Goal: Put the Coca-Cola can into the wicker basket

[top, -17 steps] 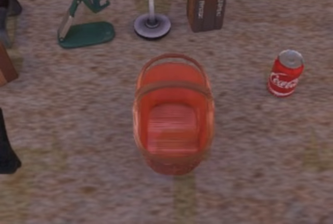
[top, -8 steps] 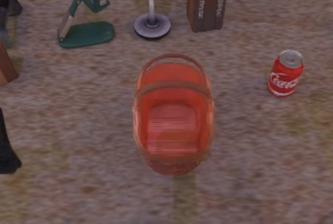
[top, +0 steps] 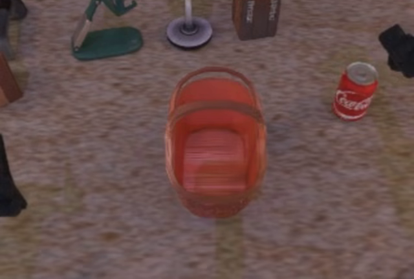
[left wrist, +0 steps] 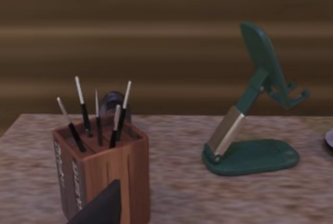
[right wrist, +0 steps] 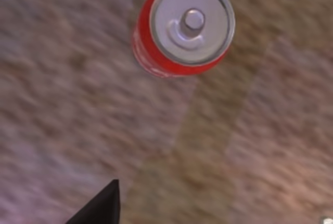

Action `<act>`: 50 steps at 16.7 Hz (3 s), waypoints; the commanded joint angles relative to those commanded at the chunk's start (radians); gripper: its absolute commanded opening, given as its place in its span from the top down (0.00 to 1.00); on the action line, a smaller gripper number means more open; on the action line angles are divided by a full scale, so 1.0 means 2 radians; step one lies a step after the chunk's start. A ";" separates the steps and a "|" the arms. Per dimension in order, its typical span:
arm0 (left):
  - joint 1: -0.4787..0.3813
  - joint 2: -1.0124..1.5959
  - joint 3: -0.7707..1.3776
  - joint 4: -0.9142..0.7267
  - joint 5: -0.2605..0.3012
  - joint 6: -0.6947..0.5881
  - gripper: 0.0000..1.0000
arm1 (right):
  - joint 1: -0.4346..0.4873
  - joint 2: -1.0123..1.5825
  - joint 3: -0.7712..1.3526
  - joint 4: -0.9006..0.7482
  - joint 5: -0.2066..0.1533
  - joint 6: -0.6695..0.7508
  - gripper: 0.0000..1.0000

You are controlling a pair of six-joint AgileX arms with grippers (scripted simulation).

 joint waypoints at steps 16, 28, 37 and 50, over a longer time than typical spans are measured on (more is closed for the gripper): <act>0.000 0.000 0.000 0.000 0.000 0.000 0.00 | 0.024 0.343 0.334 -0.185 0.001 -0.079 0.00; 0.000 0.000 0.000 0.000 0.000 0.000 0.00 | 0.027 0.352 0.249 -0.093 0.001 -0.079 0.00; 0.000 0.000 0.000 0.000 0.000 0.000 0.00 | 0.027 0.352 0.249 -0.093 0.001 -0.079 0.68; 0.000 0.000 0.000 0.000 0.000 0.000 0.00 | 0.026 0.351 0.249 -0.093 0.001 -0.078 1.00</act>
